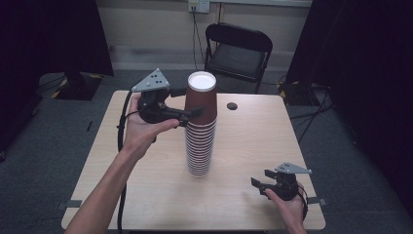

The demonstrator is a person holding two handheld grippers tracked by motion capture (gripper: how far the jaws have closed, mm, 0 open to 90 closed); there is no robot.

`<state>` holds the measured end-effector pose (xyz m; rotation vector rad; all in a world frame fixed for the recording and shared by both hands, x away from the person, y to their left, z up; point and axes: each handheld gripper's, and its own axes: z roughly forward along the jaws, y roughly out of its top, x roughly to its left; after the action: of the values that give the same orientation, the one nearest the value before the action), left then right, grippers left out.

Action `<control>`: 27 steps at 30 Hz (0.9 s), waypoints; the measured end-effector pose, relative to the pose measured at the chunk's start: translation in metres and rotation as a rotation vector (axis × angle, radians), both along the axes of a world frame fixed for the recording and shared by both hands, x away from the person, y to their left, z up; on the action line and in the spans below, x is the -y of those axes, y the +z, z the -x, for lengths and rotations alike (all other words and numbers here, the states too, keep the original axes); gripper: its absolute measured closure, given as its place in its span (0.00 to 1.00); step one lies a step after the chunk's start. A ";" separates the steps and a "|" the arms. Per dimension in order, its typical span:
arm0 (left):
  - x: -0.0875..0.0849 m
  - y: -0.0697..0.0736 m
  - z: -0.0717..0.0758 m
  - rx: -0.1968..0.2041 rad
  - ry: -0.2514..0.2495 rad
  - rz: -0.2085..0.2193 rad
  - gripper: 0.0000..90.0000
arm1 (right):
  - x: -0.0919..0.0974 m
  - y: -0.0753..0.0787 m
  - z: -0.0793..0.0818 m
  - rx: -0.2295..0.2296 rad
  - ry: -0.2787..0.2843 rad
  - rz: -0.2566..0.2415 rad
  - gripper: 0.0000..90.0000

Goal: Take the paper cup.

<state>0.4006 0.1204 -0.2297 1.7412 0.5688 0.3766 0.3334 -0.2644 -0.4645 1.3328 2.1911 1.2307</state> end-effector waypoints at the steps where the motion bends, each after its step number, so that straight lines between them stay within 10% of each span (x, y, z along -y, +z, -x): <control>1: 0.002 0.000 -0.002 -0.004 -0.005 0.000 0.17 | 0.000 0.000 0.000 -0.003 0.002 -0.012 0.32; 18: 0.030 -0.015 -0.027 -0.050 -0.023 -0.056 0.08 | -0.001 0.000 0.002 -0.001 0.017 -0.022 0.32; 27: 0.038 -0.027 -0.026 0.011 -0.032 -0.097 0.11 | 0.000 -0.001 0.002 -0.009 0.013 -0.023 0.32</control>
<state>0.4271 0.0825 -0.2565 1.8382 0.5218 0.3964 0.3309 -0.2644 -0.4658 1.3373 2.2015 1.2608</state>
